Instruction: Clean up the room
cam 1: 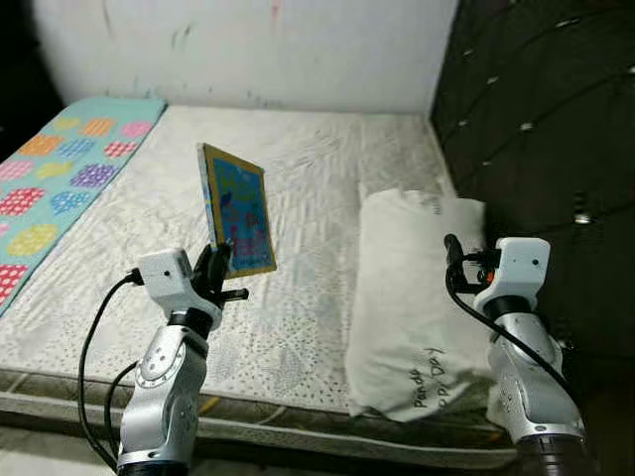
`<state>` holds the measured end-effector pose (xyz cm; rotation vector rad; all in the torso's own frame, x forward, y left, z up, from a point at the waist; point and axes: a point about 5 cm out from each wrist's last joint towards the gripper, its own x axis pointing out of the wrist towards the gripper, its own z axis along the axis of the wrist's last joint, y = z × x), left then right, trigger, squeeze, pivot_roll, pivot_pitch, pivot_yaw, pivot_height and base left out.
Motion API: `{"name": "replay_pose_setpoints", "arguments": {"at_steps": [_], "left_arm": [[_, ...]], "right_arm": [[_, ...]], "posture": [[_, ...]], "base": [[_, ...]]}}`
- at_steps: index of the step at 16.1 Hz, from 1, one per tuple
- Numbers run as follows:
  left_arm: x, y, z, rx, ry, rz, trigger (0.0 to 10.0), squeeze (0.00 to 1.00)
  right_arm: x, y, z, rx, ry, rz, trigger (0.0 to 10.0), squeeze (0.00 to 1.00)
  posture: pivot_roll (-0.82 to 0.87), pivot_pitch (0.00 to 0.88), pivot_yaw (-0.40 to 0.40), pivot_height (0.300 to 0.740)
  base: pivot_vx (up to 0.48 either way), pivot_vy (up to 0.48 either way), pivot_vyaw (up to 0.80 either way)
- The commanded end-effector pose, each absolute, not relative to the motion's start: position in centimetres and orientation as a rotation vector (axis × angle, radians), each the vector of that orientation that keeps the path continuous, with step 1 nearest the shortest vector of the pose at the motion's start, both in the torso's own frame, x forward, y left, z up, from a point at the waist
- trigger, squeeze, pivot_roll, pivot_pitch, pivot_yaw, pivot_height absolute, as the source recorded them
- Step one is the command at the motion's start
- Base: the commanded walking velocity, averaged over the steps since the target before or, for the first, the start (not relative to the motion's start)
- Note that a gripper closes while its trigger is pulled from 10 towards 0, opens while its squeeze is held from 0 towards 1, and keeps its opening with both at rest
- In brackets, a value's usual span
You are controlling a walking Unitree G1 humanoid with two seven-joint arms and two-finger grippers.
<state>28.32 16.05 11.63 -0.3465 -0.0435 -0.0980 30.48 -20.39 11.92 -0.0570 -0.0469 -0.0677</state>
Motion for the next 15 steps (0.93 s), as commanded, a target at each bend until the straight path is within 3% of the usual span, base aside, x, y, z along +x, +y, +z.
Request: {"name": "replay_pose_setpoints", "arguments": {"at_steps": [1, 6, 13, 15], "left_arm": [[28.44, 16.77, 12.72, -0.331, -0.095, -0.087, 10.0, 0.00], [28.38, 16.58, 12.80, -0.332, -0.101, -0.099, 10.0, 0.00], [28.36, 16.41, 13.00, -0.336, -0.115, -0.116, 10.0, 0.00], [28.35, 16.39, 12.99, -0.334, -0.114, -0.120, 10.0, 0.00]], "right_arm": [[30.69, -19.85, 12.26, -0.044, -0.056, -0.054, 10.0, 0.00], [30.66, -19.89, 12.23, -0.046, -0.055, -0.053, 10.0, 0.00], [30.71, -19.63, 12.47, -0.102, -0.073, -0.028, 10.0, 0.00], [30.69, -19.61, 12.39, -0.097, -0.071, -0.031, 10.0, 0.00]], "posture": [[-0.10, 0.000, 0.021, 0.740], [-0.10, 0.000, 0.021, 0.740], [-0.10, 0.000, 0.020, 0.740], [-0.10, 0.000, 0.020, 0.740]], "base": [[0.000, 0.000, -0.58], [0.000, 0.000, -0.77], [0.000, 0.000, 0.00], [0.000, 0.000, 0.66]]}}
